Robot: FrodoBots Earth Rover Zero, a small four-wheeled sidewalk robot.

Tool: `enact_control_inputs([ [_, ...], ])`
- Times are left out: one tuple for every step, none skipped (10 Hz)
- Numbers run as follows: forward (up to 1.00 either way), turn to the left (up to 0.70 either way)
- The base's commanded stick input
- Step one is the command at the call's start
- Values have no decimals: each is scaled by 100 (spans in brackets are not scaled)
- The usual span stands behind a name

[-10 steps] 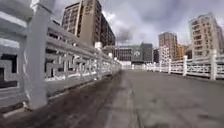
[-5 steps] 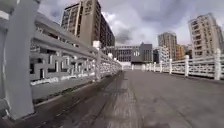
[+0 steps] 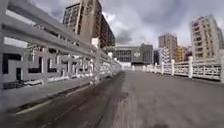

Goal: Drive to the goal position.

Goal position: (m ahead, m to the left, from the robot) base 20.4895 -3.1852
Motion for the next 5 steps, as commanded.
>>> enact_control_inputs([
  [70, 0],
  [70, 0],
  [70, 0],
  [70, 0],
  [70, 0],
])
